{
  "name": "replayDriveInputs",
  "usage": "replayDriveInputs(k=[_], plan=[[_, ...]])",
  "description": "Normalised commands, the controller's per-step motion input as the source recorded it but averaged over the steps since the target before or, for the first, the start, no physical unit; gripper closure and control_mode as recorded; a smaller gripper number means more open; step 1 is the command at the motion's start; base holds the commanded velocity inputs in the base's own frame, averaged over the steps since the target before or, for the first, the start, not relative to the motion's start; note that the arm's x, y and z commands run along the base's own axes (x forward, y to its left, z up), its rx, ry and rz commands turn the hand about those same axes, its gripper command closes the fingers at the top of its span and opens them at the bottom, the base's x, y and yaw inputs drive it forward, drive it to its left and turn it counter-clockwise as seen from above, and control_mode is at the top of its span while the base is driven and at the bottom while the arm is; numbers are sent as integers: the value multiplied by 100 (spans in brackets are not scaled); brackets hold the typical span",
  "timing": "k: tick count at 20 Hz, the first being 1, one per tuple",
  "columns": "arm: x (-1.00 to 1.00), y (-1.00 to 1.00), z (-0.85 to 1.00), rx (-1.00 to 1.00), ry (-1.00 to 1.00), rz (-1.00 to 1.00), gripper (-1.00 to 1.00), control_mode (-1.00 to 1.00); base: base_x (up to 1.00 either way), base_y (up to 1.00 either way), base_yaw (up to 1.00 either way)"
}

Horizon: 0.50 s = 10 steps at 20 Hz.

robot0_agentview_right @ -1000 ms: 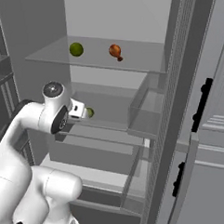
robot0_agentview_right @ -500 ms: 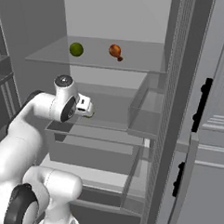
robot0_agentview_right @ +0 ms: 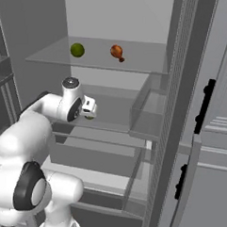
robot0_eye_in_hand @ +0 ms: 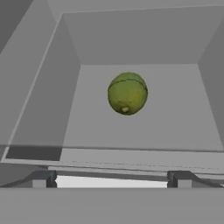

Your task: Place one lime and one chicken drumstick in each tupperware on the nearby counter, to pack two identical lunches.

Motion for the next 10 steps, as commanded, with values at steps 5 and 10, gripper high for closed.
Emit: replayDriveInputs(k=[5,10], plan=[[41,0,-21,0,0,0,-100,-100,0,0,0],[42,0,-16,0,2,0,-100,-100,0,0,0]])
